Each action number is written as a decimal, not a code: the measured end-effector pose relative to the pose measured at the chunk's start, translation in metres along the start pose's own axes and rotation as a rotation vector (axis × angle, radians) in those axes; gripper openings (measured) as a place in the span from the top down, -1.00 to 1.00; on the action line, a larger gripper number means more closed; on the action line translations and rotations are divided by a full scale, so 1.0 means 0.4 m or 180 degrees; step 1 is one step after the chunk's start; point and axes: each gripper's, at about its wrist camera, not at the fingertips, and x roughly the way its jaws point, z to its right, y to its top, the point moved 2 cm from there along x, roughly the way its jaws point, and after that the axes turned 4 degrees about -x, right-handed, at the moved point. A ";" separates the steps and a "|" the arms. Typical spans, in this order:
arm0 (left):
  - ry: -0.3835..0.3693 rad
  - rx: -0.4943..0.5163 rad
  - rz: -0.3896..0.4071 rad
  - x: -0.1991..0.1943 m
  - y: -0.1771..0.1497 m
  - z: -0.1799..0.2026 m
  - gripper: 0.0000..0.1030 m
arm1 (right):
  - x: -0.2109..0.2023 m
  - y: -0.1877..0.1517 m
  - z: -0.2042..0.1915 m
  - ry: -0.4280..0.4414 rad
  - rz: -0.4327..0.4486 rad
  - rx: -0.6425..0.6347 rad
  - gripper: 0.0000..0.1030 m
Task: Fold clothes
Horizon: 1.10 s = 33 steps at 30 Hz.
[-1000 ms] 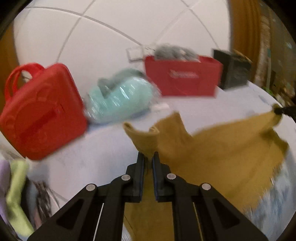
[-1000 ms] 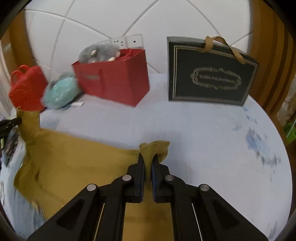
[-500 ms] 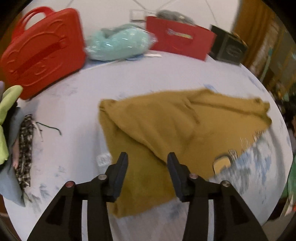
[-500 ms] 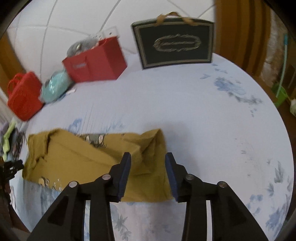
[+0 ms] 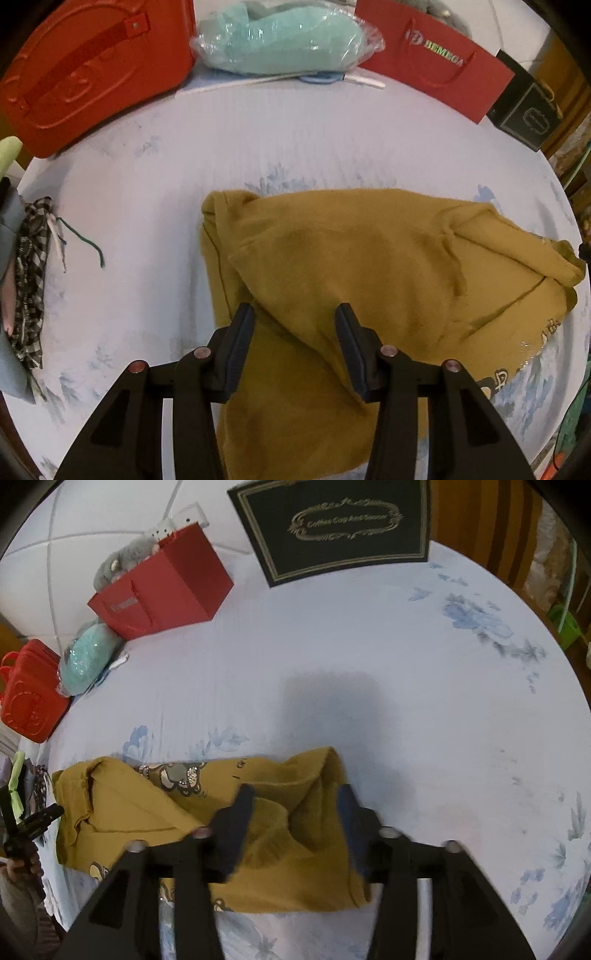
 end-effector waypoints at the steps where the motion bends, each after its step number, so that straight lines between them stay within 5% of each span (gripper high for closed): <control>1: -0.0012 0.0003 -0.0025 0.006 -0.001 0.000 0.09 | 0.008 0.004 -0.011 -0.0022 -0.0019 -0.0062 -0.21; 3: -0.0007 0.0024 -0.0076 0.018 -0.004 0.003 0.24 | 0.036 0.005 -0.037 -0.0111 -0.0146 -0.0230 -0.21; 5: 0.0065 0.0123 -0.0068 0.020 -0.009 0.014 0.81 | 0.078 -0.004 -0.057 -0.0306 -0.0428 -0.0409 -0.05; 7: 0.0102 0.0195 -0.0008 0.005 -0.006 0.023 0.90 | 0.114 -0.017 -0.069 -0.0479 -0.0687 -0.0587 0.88; 10: 0.0126 0.0141 0.0177 -0.033 0.015 0.014 0.93 | 0.089 0.016 -0.079 -0.0641 -0.0442 -0.0662 0.89; 16: 0.0126 0.0078 0.0399 -0.100 0.042 -0.008 0.93 | -0.155 0.145 -0.098 -0.0412 0.1254 -0.0491 0.86; 18: 0.0122 0.0159 0.0320 -0.084 0.020 -0.012 0.93 | -0.150 0.143 -0.069 -0.0494 0.1144 -0.0360 0.78; 21: 0.0134 0.0196 0.0174 -0.061 -0.016 -0.019 0.91 | -0.070 0.098 -0.008 -0.0726 0.0486 -0.0243 0.68; 24: 0.0107 0.0152 0.0065 -0.047 -0.044 -0.033 0.90 | -0.023 0.027 0.039 -0.0732 0.0141 -0.0092 0.68; 27: 0.0028 0.0027 0.0080 -0.063 -0.051 -0.047 0.60 | -0.034 -0.007 0.063 -0.0489 0.0132 0.0149 0.60; 30: -0.0051 -0.0009 0.0119 -0.085 -0.061 -0.045 0.22 | -0.046 -0.021 0.065 -0.0229 0.0130 0.0317 0.18; 33: -0.0112 -0.0005 0.0099 -0.094 -0.065 -0.034 0.20 | -0.032 -0.031 0.037 -0.0150 0.0057 0.0282 0.18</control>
